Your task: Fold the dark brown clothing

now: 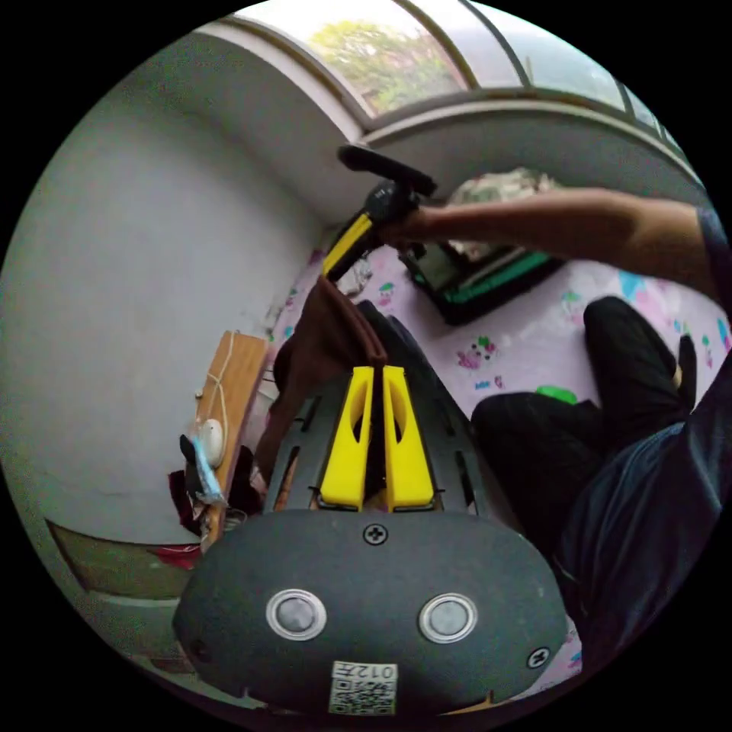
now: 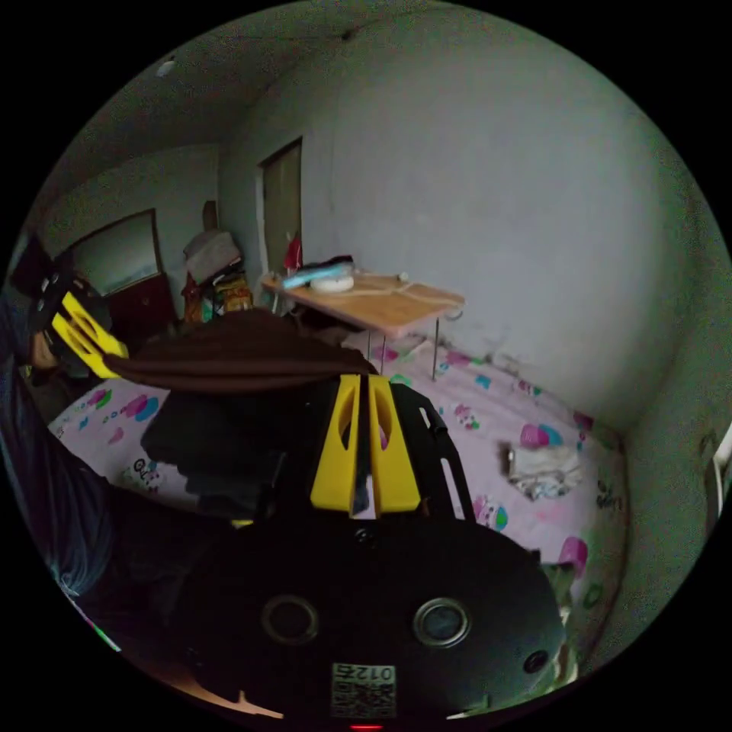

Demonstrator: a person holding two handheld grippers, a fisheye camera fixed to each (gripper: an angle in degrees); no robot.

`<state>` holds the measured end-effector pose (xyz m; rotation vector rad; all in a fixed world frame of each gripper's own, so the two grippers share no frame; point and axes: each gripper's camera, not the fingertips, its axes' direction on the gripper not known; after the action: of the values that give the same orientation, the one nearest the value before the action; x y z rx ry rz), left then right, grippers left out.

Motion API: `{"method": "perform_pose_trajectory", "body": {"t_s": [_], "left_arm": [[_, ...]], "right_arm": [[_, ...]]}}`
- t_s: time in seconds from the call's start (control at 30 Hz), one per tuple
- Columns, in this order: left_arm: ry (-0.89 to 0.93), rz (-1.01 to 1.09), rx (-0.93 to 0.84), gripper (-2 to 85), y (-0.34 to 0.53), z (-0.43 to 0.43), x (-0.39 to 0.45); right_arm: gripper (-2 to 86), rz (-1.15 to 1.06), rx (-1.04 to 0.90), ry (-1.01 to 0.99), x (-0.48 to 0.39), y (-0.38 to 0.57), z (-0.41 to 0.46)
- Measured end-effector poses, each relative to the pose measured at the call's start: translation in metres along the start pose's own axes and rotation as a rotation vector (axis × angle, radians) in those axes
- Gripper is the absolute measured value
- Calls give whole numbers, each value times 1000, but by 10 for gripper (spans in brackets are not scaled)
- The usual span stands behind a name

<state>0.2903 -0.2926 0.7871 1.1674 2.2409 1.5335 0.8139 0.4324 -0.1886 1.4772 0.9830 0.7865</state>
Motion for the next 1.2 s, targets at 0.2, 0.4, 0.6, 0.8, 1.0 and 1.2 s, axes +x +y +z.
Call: {"method": "perform_pose_trajectory", "body": {"t_s": [0.2, 0.4, 0.6, 0.8, 1.0, 1.2], "left_arm": [[-19, 77, -77, 20, 15, 53, 34], [279, -123, 29, 52, 63, 49, -33], [298, -509, 33, 78, 153, 61, -156], [534, -921, 39, 107, 262, 115, -271], [587, -1056, -2, 128, 319, 158, -331], [583, -1075, -40, 141, 335, 178, -356]], "right_arm": [[2, 201, -22, -66, 26, 75, -2], [-8, 468, 23, -55, 60, 120, -53], [0, 768, 184, -379, 54, 162, -98], [64, 992, 270, -632, 29, 180, -97], [91, 1167, 262, -818, 40, 182, -85], [98, 1200, 253, -822, 56, 169, -95]]}}
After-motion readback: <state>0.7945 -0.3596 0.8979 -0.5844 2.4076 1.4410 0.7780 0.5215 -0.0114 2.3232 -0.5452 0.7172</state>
